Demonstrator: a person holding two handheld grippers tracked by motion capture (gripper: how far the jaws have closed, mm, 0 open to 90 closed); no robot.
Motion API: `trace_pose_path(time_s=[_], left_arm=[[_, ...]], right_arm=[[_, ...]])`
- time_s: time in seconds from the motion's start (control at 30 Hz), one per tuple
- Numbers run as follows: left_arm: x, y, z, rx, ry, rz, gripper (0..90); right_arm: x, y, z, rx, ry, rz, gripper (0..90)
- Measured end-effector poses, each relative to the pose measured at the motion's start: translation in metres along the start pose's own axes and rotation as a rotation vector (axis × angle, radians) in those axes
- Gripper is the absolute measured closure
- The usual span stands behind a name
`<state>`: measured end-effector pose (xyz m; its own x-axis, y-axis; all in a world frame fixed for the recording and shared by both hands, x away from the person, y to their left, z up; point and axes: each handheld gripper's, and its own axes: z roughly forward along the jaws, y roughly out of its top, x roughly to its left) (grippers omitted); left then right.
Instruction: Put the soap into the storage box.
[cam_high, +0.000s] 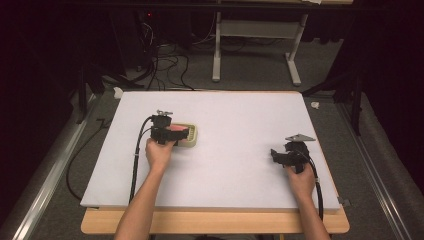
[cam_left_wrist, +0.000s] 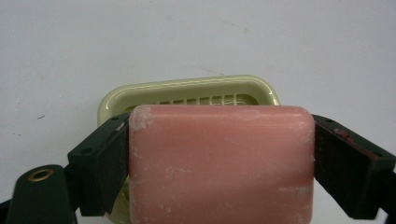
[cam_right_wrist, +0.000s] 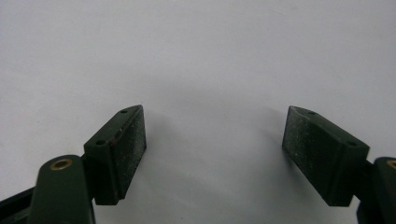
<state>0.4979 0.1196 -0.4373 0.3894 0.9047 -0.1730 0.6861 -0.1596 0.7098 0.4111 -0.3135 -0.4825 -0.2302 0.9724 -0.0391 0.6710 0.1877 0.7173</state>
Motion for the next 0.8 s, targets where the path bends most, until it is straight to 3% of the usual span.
trace_pose_path(time_s=[0.23, 0.43, 0.8], left_arm=[[-0.001, 0.001, 0.007, -0.005, 0.01, -0.019, 14.1], [-0.008, 0.006, 0.012, 0.018, 0.04, 0.013, 14.0], [-0.007, 0.004, 0.018, 0.006, 0.056, 0.01, 13.5]], right_arm=[[0.0, 0.0, 0.0, 0.0, 0.0, 0.0, 22.1], [0.0, 0.0, 0.0, -0.001, -0.002, -0.002, 22.2], [0.001, 0.0, 0.0, -0.005, -0.006, -0.005, 22.1]])
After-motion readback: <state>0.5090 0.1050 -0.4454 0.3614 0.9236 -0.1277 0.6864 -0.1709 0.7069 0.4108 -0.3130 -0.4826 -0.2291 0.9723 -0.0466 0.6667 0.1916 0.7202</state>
